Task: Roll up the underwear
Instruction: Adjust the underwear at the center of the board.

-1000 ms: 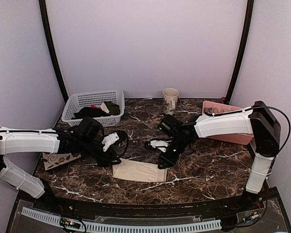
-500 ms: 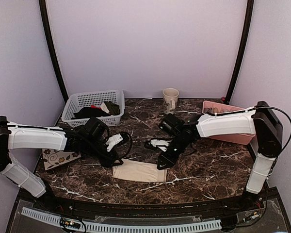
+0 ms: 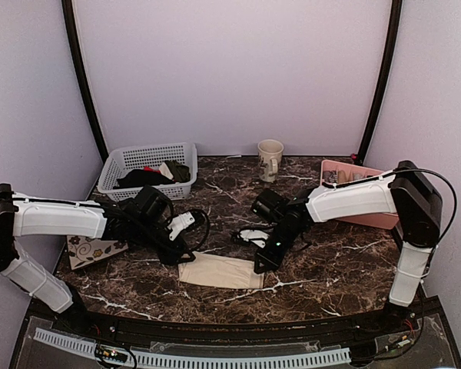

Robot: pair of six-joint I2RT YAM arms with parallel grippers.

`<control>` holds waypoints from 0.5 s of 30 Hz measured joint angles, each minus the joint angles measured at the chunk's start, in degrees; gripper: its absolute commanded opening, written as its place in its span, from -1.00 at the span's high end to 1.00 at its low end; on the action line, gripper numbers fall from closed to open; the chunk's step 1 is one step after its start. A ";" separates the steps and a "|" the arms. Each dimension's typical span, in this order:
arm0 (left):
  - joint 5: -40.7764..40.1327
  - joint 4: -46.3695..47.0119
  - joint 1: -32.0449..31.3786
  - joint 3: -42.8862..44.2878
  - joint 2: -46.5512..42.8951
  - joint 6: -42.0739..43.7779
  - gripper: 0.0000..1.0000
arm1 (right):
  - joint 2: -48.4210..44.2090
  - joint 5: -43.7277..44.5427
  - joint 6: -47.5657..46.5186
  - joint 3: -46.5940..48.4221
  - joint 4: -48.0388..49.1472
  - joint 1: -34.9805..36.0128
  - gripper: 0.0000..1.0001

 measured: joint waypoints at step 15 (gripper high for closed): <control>-0.90 -0.15 0.83 0.87 2.78 0.94 0.25 | -2.32 1.51 0.17 1.46 -1.40 -1.64 1.00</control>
